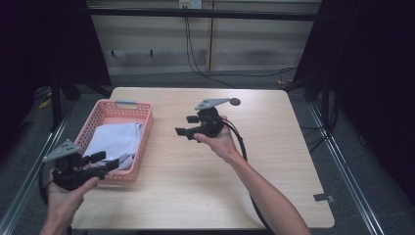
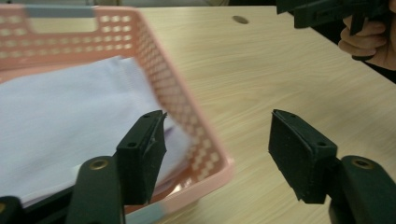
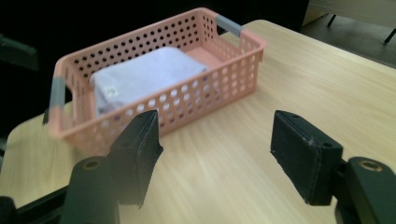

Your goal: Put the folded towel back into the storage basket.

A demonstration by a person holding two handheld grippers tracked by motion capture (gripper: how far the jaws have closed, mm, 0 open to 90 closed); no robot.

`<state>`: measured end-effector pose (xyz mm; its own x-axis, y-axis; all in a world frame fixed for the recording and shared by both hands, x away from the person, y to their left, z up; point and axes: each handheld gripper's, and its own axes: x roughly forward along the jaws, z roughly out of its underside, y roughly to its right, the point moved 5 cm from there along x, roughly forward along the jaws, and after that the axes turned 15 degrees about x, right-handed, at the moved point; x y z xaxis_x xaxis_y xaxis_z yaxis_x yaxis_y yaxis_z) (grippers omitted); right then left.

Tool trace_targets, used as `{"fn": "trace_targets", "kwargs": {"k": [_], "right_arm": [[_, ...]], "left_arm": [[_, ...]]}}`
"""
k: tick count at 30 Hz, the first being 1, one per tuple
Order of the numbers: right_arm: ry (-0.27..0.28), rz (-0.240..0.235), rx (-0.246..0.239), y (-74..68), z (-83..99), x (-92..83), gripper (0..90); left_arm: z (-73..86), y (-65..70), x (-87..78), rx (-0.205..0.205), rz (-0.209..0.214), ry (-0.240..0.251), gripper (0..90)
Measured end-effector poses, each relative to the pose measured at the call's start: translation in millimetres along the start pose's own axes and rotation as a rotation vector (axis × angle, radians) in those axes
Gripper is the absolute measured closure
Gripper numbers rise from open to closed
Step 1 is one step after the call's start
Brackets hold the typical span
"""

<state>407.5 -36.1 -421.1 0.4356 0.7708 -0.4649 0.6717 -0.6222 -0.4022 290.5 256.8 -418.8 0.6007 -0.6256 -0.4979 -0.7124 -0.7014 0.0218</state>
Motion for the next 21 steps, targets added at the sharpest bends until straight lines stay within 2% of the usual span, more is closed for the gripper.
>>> {"fn": "trace_targets", "kwargs": {"k": [2,4,6,7,9,11,12,13,14,16,18,20,21], "right_arm": [[0.004,0.008,0.002,1.7,13.4,-18.6,33.2],[0.014,0.008,0.003,3.5,23.9,-32.9,33.5],[0.018,0.019,0.009,6.2,35.5,-48.5,33.7],[0.015,0.035,0.004,8.2,42.2,-57.9,33.7],[0.023,0.039,0.017,11.1,52.1,-73.8,33.7],[0.032,0.047,0.020,12.6,61.7,-88.5,33.8],[0.042,0.049,0.031,13.9,68.6,-98.6,33.8],[0.051,0.049,0.036,15.0,72.7,-104.5,33.7],[0.058,0.046,0.047,16.5,78.0,-111.1,33.8],[0.069,0.068,0.057,19.8,87.8,-121.6,33.7],[0.071,0.065,0.068,21.8,96.4,-129.1,33.6],[0.070,0.076,0.073,23.8,100.6,-133.0,33.1],[0.073,0.070,0.081,24.4,101.6,-134.5,32.8]], "left_arm": [[-0.6,12.8,10.7,0.035,0.010,-0.005,35.0],[-0.6,27.2,22.7,0.038,0.049,-0.002,34.8],[-0.5,42.2,33.0,0.073,0.069,-0.005,35.0],[0.5,46.9,37.1,0.068,0.080,-0.011,35.2],[3.0,57.0,42.9,0.059,0.088,0.011,33.6],[8.6,67.3,49.8,0.075,0.102,0.001,33.4],[10.9,70.7,53.1,0.074,0.115,-0.010,33.3],[13.1,74.6,57.1,0.072,0.112,-0.012,33.4],[15.1,78.8,60.6,0.088,0.103,-0.008,33.5],[17.3,83.7,65.4,0.068,0.157,-0.027,32.6],[18.8,85.0,68.4,0.082,0.130,-0.037,30.1],[19.6,86.3,71.6,0.087,0.139,-0.053,28.7],[19.3,86.8,71.8,0.090,0.122,-0.050,27.9]]}}
